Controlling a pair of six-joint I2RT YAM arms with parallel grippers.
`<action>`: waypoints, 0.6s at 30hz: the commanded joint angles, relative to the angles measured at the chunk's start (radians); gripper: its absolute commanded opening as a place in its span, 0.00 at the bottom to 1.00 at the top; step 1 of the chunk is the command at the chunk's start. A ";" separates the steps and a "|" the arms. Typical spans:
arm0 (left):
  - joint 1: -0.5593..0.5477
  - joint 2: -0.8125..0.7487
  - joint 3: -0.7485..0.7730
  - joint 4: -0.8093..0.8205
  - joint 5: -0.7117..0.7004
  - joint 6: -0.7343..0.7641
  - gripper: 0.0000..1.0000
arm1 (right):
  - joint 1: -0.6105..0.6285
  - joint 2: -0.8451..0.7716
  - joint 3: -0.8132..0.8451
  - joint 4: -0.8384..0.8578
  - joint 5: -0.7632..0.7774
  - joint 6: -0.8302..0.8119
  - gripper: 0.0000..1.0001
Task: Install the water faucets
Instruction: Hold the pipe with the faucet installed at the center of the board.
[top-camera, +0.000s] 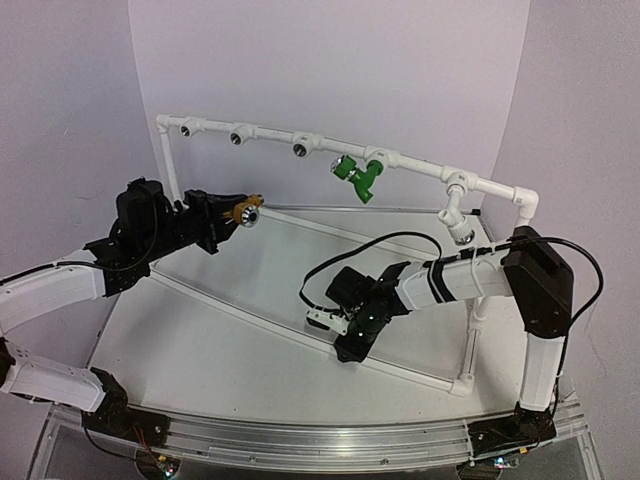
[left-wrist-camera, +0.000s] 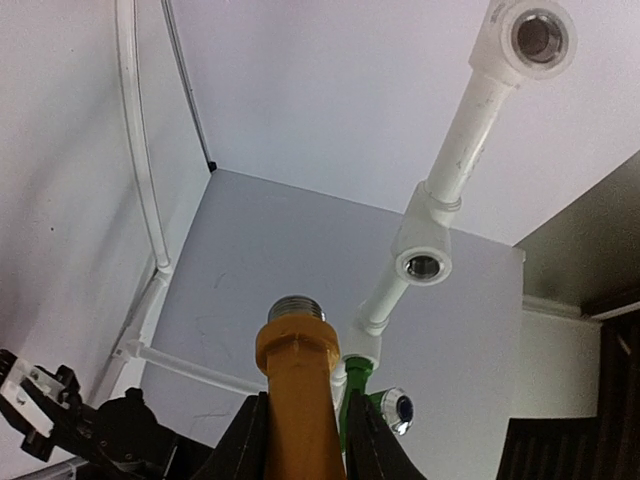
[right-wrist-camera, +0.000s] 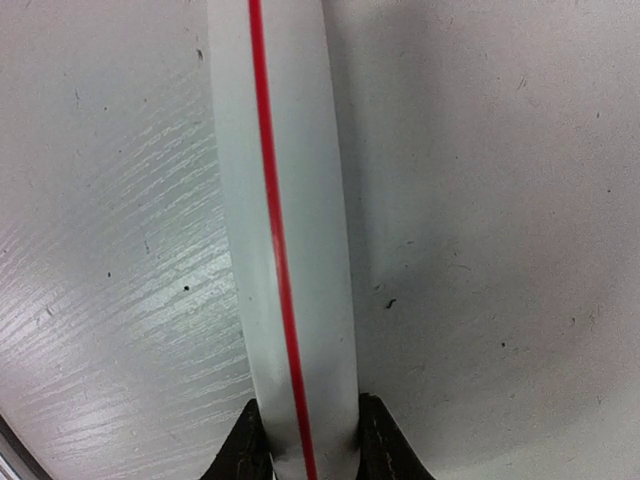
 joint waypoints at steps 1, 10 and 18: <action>-0.077 0.026 0.113 0.158 -0.255 -0.084 0.00 | 0.006 -0.032 -0.027 0.045 0.010 0.194 0.00; -0.128 0.142 0.174 0.386 -0.258 0.167 0.00 | 0.004 -0.083 -0.032 0.097 -0.154 0.224 0.00; -0.132 0.291 0.241 0.509 -0.201 0.184 0.00 | -0.013 -0.075 0.003 0.078 -0.197 0.191 0.00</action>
